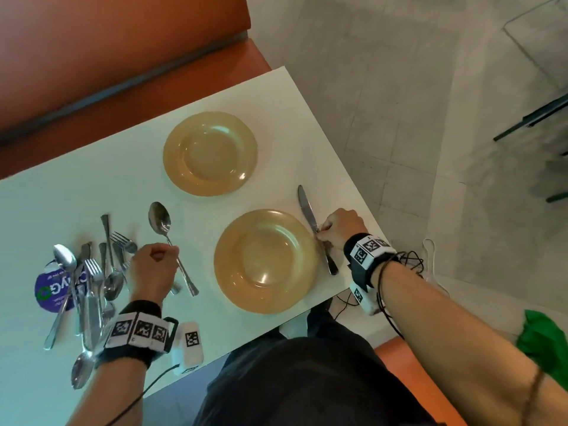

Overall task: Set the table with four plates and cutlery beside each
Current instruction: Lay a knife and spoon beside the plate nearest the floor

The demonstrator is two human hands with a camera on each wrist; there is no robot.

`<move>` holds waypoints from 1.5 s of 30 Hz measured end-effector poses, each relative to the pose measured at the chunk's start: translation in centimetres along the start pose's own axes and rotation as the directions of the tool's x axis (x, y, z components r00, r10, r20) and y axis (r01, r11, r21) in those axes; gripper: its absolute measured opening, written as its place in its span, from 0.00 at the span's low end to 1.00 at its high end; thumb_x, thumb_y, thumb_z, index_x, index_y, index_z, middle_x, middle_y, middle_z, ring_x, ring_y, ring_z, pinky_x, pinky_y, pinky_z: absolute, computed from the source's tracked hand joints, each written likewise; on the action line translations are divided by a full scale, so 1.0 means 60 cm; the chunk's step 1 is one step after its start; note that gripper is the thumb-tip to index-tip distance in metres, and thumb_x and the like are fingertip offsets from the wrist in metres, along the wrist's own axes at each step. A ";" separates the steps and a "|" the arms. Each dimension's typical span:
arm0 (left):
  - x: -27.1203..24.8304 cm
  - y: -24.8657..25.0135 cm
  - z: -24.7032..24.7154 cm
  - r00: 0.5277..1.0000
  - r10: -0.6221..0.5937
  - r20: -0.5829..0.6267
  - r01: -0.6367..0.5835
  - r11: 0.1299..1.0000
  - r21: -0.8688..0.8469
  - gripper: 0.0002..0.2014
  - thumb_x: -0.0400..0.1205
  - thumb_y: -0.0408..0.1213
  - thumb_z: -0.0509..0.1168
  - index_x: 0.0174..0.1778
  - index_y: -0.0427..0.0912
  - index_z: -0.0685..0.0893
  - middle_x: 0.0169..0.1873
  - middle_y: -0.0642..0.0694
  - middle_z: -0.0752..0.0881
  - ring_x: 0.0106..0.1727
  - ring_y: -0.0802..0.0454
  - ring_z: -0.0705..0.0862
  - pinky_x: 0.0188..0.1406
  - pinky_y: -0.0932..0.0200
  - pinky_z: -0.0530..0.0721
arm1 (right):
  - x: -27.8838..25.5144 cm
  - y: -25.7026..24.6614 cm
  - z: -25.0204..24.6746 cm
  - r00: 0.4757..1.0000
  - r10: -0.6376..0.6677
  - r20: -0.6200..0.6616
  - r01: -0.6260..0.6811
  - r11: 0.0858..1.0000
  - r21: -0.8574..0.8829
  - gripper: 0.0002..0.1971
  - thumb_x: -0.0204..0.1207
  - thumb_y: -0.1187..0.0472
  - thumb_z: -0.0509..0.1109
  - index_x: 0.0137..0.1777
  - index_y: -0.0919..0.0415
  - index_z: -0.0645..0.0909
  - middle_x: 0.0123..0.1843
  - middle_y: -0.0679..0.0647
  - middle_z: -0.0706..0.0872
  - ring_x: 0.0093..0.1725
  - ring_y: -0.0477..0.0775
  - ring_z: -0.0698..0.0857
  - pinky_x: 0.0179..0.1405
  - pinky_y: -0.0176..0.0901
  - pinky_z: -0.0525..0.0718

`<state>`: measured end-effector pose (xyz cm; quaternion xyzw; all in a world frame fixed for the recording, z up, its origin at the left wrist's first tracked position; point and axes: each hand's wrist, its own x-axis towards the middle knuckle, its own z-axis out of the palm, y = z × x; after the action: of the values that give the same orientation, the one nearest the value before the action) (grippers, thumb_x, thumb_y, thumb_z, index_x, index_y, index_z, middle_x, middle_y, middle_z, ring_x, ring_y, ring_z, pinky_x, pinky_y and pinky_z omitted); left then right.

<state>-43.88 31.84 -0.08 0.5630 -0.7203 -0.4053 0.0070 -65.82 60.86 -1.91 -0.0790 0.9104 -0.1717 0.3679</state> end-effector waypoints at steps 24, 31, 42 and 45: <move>-0.282 0.229 0.318 0.881 0.342 0.326 -0.268 0.930 -0.251 0.05 0.80 0.38 0.72 0.50 0.51 0.87 0.35 0.50 0.91 0.38 0.57 0.90 0.45 0.57 0.90 | -0.059 0.097 -0.103 0.943 -0.239 0.231 -0.071 0.533 0.843 0.10 0.81 0.65 0.71 0.58 0.70 0.83 0.41 0.60 0.87 0.36 0.54 0.86 0.45 0.48 0.89; -0.275 0.232 0.334 0.852 0.354 0.385 -0.334 0.935 -0.120 0.07 0.80 0.45 0.70 0.52 0.54 0.89 0.33 0.51 0.89 0.35 0.50 0.90 0.35 0.54 0.91 | -0.038 0.114 -0.096 0.928 -0.238 0.287 -0.095 0.593 0.799 0.05 0.79 0.62 0.72 0.51 0.64 0.84 0.39 0.56 0.85 0.35 0.50 0.84 0.41 0.42 0.87; -0.156 0.270 0.337 0.909 0.330 0.254 -0.370 0.920 0.132 0.08 0.79 0.40 0.66 0.52 0.51 0.88 0.43 0.54 0.88 0.46 0.51 0.87 0.53 0.59 0.83 | 0.013 0.119 -0.049 0.997 -0.013 0.081 -0.030 0.864 0.503 0.10 0.76 0.62 0.75 0.35 0.49 0.86 0.34 0.50 0.88 0.33 0.50 0.87 0.50 0.50 0.91; -0.133 0.289 0.353 0.893 0.355 0.278 -0.415 0.887 0.202 0.11 0.79 0.42 0.67 0.57 0.51 0.86 0.48 0.51 0.89 0.48 0.51 0.86 0.53 0.60 0.79 | 0.015 0.123 -0.049 0.998 0.022 0.057 -0.048 0.859 0.510 0.11 0.75 0.61 0.76 0.33 0.47 0.85 0.36 0.50 0.90 0.33 0.50 0.88 0.51 0.51 0.91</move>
<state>-64.81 51.20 -0.47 0.3522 -0.8601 -0.3624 -0.0696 -68.63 68.22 -3.25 0.0336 0.8243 -0.3982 0.4011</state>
